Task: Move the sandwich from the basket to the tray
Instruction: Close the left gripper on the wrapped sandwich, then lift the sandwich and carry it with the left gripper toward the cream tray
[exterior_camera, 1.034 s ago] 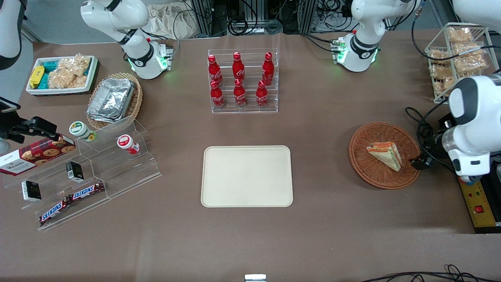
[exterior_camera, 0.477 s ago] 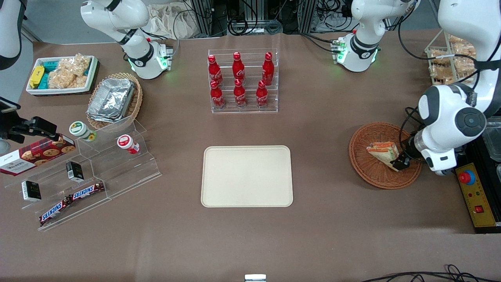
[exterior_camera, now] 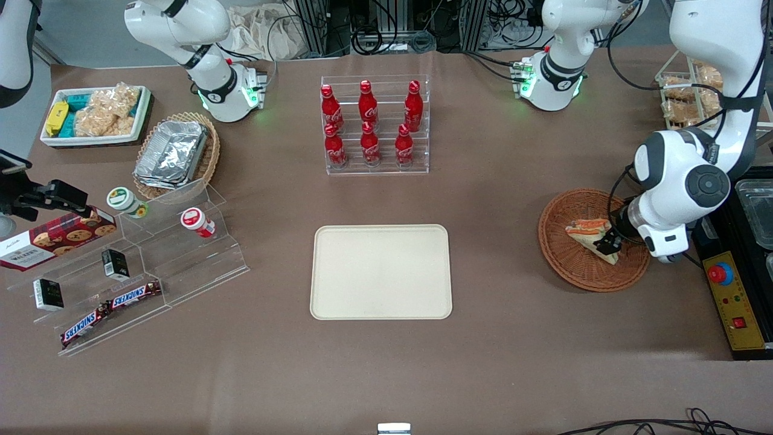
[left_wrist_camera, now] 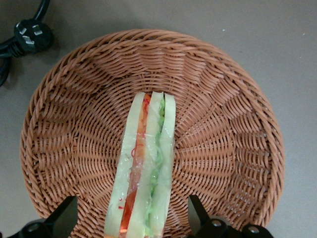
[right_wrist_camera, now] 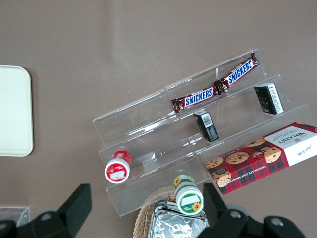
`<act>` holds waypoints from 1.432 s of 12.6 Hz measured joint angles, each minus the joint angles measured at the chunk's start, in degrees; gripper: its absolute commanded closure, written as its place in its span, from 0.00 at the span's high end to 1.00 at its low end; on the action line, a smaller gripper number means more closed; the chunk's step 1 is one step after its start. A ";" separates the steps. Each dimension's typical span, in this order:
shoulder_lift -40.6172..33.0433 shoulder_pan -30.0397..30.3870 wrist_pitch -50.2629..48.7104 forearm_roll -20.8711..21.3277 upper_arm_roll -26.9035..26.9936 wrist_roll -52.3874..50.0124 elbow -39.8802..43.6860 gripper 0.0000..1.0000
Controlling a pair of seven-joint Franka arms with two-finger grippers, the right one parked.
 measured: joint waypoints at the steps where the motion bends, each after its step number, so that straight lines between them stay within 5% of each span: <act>1: 0.00 0.10 1.12 0.00 0.02 -0.09 -0.64 1.00; 5: 0.28 0.34 4.68 -0.06 0.03 -0.91 -2.86 0.99; 6: 0.44 0.34 5.10 -0.15 0.03 -1.13 -2.99 0.92; 8: 1.08 0.34 6.46 -0.19 0.03 -1.54 -3.32 0.30; 9: 1.52 0.34 6.73 -0.19 0.03 -1.57 -3.42 0.09; 10: 1.86 0.34 6.93 -0.19 0.03 -1.57 -3.42 0.00; 15: 1.09 0.34 5.26 -0.15 0.02 -1.35 -2.46 0.00; 18: -2.87 0.24 -6.71 -0.12 -0.22 3.39 2.86 0.00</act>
